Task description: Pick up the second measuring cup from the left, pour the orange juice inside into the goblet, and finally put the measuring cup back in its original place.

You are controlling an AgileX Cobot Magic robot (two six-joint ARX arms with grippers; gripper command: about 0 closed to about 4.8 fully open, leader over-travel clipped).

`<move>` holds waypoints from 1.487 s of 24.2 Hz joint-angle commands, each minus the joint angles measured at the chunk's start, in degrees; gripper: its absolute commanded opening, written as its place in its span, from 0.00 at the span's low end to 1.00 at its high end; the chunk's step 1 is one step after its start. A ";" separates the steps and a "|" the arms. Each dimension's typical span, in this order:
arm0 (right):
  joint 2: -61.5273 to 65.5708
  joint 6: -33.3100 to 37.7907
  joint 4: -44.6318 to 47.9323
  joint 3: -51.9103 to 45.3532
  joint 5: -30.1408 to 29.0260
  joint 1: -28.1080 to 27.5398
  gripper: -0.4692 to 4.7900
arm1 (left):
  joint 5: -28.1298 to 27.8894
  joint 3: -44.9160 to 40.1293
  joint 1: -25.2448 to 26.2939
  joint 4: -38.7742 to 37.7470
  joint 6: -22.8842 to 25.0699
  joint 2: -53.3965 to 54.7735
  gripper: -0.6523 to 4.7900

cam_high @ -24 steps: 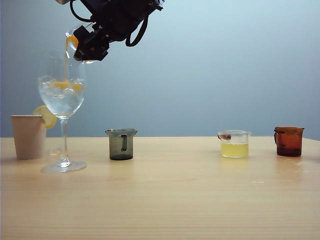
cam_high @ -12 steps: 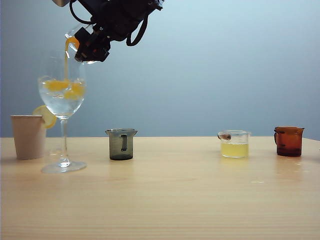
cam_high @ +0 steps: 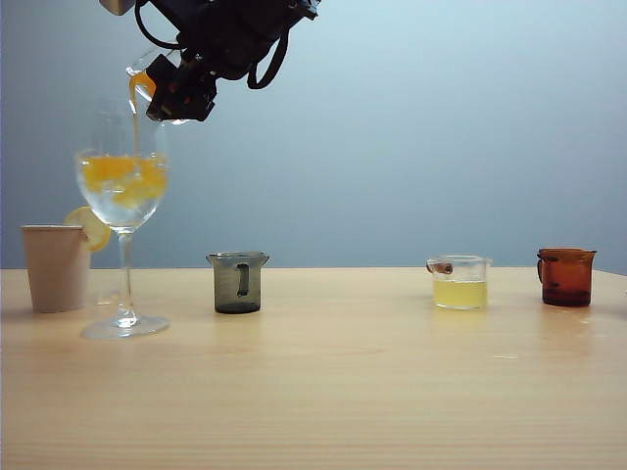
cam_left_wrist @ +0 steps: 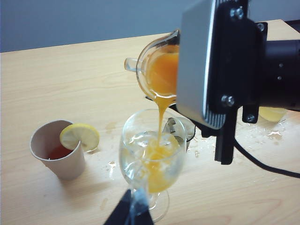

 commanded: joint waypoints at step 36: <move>-0.39 -5.70 4.28 0.39 3.93 0.31 0.49 | 0.20 0.17 -0.07 0.81 -0.17 -0.11 0.11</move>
